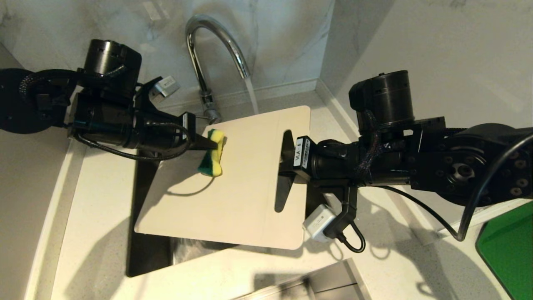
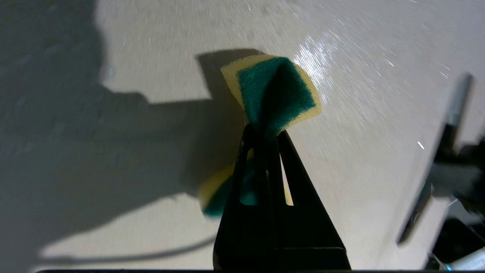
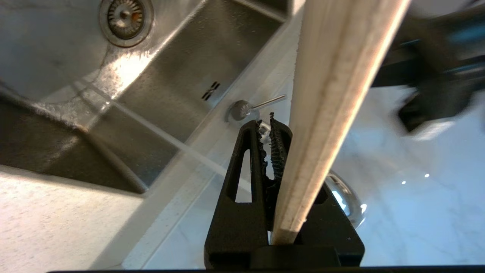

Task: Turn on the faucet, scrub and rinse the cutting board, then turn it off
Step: Scrub the cutting board underwater

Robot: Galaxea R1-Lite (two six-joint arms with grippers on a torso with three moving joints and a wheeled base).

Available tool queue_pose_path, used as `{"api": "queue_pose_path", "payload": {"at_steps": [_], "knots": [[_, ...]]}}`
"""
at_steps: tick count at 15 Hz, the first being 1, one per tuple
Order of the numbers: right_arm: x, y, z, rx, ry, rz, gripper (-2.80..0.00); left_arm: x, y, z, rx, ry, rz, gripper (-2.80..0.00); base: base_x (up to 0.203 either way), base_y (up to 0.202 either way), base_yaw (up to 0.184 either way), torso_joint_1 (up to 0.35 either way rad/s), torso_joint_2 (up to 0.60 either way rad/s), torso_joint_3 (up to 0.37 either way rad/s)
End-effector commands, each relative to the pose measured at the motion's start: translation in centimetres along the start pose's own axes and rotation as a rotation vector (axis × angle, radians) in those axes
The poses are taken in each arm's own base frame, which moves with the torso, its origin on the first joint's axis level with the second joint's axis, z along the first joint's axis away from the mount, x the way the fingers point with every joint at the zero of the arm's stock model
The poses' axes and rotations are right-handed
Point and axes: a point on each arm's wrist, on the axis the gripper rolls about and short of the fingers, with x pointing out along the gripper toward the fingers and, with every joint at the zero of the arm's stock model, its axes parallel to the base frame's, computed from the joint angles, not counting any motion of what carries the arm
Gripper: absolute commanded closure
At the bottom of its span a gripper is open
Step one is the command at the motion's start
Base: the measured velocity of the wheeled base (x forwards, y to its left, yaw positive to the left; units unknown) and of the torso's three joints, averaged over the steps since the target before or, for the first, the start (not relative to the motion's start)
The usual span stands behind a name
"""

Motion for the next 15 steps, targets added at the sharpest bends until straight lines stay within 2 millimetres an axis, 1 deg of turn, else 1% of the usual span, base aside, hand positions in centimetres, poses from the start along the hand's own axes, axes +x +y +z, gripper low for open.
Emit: {"api": "queue_pose_path", "payload": {"at_steps": [1, 2, 4, 7, 9, 11, 12, 15], "knots": [[-0.4, -1.0, 0.4, -0.03, -0.004, -0.028, 0.0, 2.7, 1.0, -0.2, -0.025, 0.042, 0.015, 0.0, 0.0, 0.0, 0.0, 0.0, 0.0, 0.0], [-0.3, -1.1, 0.5, -0.031, -0.009, -0.03, 0.0, 2.7, 1.2, -0.2, -0.03, 0.043, 0.019, 0.0, 0.0, 0.0, 0.0, 0.0, 0.0, 0.0], [-0.2, -1.2, 0.6, -0.032, -0.014, -0.033, 0.0, 2.3, 2.6, 0.3, -0.051, 0.028, 0.045, 0.0, 0.0, 0.0, 0.0, 0.0, 0.0, 0.0], [-0.1, -1.0, 0.8, -0.027, -0.019, -0.027, 0.0, 1.1, 5.9, 1.4, -0.1, 0.001, 0.081, 0.0, 0.0, 0.0, 0.0, 0.0, 0.0, 0.0], [-0.1, -0.9, 0.8, -0.026, -0.021, -0.025, 0.0, 0.2, 8.6, 1.7, -0.142, -0.001, 0.103, 0.0, 0.0, 0.0, 0.0, 0.0, 0.0, 0.0], [-0.1, -0.9, 0.8, -0.025, -0.022, -0.024, 0.0, -0.1, 11.2, 1.5, -0.173, 0.008, 0.14, 0.0, 0.0, 0.0, 0.0, 0.0, 0.0, 0.0], [-0.1, -0.9, 0.8, -0.023, -0.021, -0.025, 0.0, -0.5, 12.8, 1.6, -0.18, 0.008, 0.15, 0.0, 0.0, 0.0, 0.0, 0.0, 0.0, 0.0], [-0.3, -1.0, 0.8, -0.023, -0.018, -0.028, 0.0, -1.9, 16.6, 1.6, -0.212, 0.003, 0.175, 0.0, 0.0, 0.0, 0.0, 0.0, 0.0, 0.0]]}}
